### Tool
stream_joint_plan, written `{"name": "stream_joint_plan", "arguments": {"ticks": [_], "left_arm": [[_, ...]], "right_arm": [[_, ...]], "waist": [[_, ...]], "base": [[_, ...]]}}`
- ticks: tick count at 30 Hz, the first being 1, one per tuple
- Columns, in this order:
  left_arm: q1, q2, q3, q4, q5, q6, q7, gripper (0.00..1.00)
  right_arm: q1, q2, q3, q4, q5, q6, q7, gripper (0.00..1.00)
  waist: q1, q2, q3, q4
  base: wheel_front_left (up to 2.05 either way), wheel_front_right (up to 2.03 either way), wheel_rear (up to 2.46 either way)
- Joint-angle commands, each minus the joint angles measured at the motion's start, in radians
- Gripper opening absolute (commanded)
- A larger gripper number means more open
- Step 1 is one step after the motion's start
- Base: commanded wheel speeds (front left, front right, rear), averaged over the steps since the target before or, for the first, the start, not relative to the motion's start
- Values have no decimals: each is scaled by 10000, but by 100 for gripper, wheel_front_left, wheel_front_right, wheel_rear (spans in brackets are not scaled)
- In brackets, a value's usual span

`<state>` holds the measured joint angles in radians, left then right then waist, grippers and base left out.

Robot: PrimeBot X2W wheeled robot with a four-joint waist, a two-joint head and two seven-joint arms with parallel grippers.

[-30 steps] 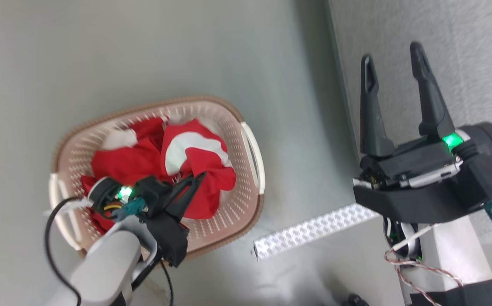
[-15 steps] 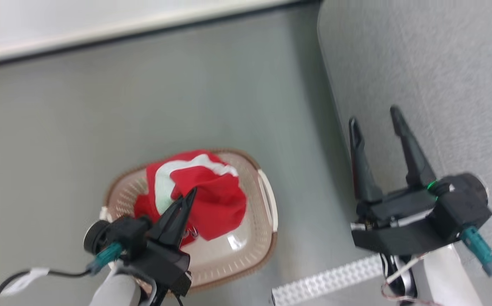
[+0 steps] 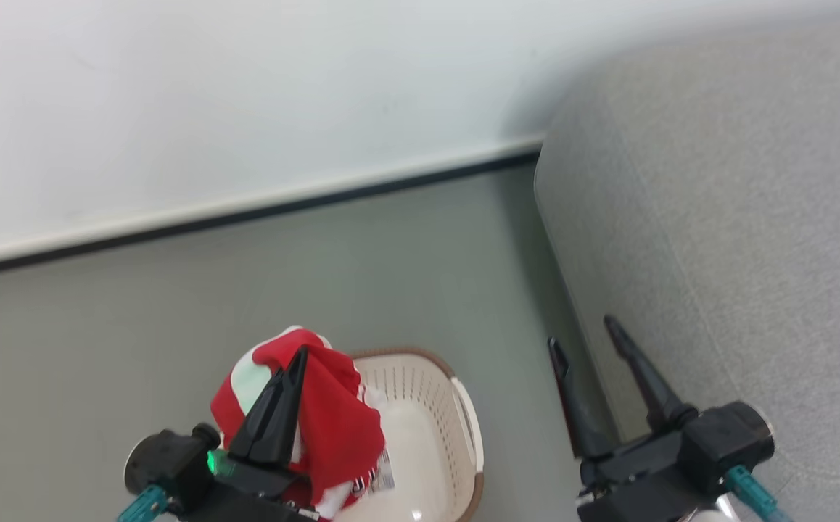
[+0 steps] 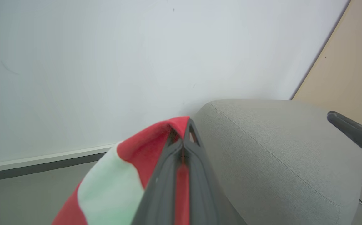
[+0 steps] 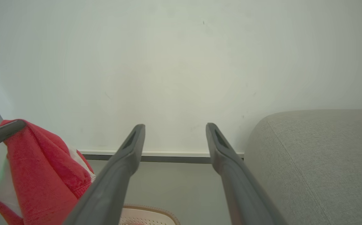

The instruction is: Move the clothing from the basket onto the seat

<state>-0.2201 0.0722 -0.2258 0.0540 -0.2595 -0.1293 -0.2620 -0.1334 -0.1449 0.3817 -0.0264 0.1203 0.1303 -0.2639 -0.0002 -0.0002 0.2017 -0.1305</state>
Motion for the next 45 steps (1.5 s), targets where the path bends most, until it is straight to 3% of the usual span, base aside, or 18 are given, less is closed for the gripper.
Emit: {"name": "stream_joint_plan", "arguments": {"ticks": [1, 12, 23, 33, 45], "left_arm": [[296, -28, 123, -175, -19, -14, -49, 0], [649, -138, 233, -727, 200, -12, -49, 0], [-435, 267, -1056, -496, 215, -12, -49, 0], [-1406, 198, -2004, -438, -104, -13, -49, 0], [-1855, 139, -2847, -503, -46, -13, -49, 0]], "right_arm": [[193, -116, 150, 55, 144, 8, -1, 100], [405, -255, 831, 271, 536, 8, 1, 100], [-465, -758, 3157, 1191, 2171, 8, 1, 100], [-1633, -732, 4392, 1850, 3007, 8, 1, 100], [-2079, -479, 4731, 2359, 3464, 8, 1, 100]], "waist": [[2, 2, -1138, -26], [2, 2, -1810, -183], [2, 2, -1970, -205], [2, 2, -1996, -246], [2, 2, -1966, -216]], "base": [[0, 0, 0], [0, 0, 0], [0, 0, 0], [0, 0, 0], [0, 0, 0]]}}
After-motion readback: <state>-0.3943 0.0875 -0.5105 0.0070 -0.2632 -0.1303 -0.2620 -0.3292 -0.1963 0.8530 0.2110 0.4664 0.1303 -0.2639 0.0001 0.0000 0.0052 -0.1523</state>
